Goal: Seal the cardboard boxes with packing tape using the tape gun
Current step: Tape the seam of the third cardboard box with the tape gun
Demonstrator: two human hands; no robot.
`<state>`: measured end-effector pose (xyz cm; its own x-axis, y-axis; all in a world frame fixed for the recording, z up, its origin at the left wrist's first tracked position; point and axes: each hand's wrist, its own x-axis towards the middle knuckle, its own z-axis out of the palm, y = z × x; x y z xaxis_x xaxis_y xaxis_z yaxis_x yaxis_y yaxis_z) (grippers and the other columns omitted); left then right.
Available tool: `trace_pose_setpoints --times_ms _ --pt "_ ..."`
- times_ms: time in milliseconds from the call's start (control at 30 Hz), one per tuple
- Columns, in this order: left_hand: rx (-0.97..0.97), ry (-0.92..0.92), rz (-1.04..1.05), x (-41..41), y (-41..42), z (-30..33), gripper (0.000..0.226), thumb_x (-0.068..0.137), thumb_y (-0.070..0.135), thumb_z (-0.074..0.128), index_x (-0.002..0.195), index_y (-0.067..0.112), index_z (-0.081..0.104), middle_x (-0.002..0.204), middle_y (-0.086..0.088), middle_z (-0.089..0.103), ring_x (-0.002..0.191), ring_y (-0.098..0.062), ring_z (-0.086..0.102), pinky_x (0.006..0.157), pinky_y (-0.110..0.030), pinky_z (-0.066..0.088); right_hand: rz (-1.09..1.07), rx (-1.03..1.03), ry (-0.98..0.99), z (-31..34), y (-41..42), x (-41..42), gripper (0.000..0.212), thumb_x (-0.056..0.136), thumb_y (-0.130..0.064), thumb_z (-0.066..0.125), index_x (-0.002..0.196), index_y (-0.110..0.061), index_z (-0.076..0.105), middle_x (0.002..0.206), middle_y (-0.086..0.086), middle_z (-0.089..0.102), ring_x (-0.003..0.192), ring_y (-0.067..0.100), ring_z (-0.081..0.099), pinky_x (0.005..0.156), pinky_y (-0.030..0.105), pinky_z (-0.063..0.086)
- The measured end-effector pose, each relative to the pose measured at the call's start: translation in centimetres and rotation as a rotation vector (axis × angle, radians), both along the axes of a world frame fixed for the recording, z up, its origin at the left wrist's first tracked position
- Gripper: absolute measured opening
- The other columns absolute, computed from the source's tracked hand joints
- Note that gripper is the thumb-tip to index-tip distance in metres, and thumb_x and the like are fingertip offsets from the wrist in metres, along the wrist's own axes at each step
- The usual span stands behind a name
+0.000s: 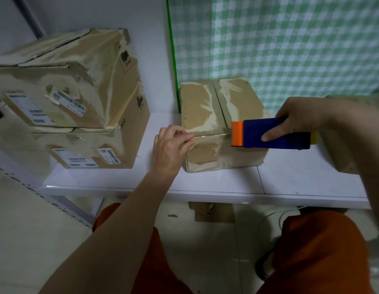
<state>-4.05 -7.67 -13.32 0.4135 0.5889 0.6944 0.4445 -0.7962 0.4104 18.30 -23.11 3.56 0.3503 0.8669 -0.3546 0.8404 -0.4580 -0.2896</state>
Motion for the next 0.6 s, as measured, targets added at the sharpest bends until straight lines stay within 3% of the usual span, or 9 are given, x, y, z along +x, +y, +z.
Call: trace_pose_setpoints --times_ms 200,333,467,600 --pt "0.061 0.024 0.057 0.5 -0.8 0.2 0.020 0.083 0.025 0.067 0.100 0.016 0.075 0.096 -0.004 0.060 0.093 -0.022 0.050 0.078 -0.039 0.045 0.068 0.066 -0.157 -0.6 -0.2 0.4 0.037 0.076 -0.056 0.068 0.078 -0.019 0.065 0.071 -0.001 0.065 0.066 0.014 0.061 0.063 0.030 0.049" --pt "0.158 -0.027 0.007 2.7 -2.3 1.1 0.013 0.081 0.008 0.072 0.094 0.007 0.075 0.093 -0.009 0.063 0.091 -0.021 0.051 0.078 -0.027 0.044 0.089 0.091 -0.245 -0.8 0.0 0.6 0.037 0.074 -0.062 0.066 0.073 -0.025 0.061 0.072 -0.002 0.062 0.067 0.014 0.058 0.063 0.032 0.046" --pt "0.192 -0.054 -0.181 6.1 -2.8 1.3 0.013 0.083 0.010 0.065 0.089 0.004 0.075 0.082 -0.009 0.064 0.080 -0.019 0.052 0.066 -0.026 0.045 0.093 0.086 -0.240 -0.9 0.1 1.0 0.039 0.075 -0.061 0.066 0.078 -0.022 0.064 0.073 -0.001 0.063 0.068 0.014 0.059 0.062 0.031 0.045" --pt "0.189 -0.065 -0.150 7.2 -2.3 -0.2 0.014 0.084 0.013 0.065 0.091 0.006 0.076 0.085 -0.007 0.066 0.080 -0.023 0.055 0.067 -0.032 0.049 0.082 0.089 -0.249 -0.9 0.1 1.7 0.040 0.075 -0.062 0.066 0.079 -0.022 0.064 0.072 -0.002 0.062 0.068 0.013 0.058 0.059 0.030 0.044"
